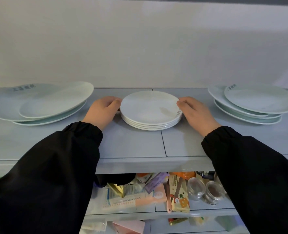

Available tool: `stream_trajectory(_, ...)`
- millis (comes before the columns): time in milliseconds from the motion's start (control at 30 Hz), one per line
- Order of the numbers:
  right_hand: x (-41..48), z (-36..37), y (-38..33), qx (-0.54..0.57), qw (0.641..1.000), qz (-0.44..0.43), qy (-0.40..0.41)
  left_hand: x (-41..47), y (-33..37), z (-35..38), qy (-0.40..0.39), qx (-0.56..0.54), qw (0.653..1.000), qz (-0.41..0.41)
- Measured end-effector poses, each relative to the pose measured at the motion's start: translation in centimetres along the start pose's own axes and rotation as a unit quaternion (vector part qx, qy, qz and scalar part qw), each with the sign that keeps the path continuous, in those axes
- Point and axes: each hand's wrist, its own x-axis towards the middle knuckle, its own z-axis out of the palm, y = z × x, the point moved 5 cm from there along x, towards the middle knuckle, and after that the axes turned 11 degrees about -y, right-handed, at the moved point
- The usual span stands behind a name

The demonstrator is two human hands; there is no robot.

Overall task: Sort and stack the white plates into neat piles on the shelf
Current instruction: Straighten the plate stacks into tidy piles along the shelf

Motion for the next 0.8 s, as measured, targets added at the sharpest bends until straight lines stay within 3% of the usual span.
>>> stream_trajectory(633, -3.4, -2.6, -0.2, -0.044, 0.997, 0.015, 0.055, -2.2, 0.2, 0.2, -0.041, 0.005, 0.998, 0.041)
stream_trajectory(733, -3.7, -2.6, -0.1, -0.006, 0.999, -0.001, 0.034, -2.3, 0.3, 0.4, -0.091, -0.011, 0.994, 0.059)
stream_trajectory(800, -4.2, -2.4, 0.2, 0.023, 0.999, -0.04, -0.029, -2.7, 0.2, 0.8, -0.149, -0.01, 0.987, 0.061)
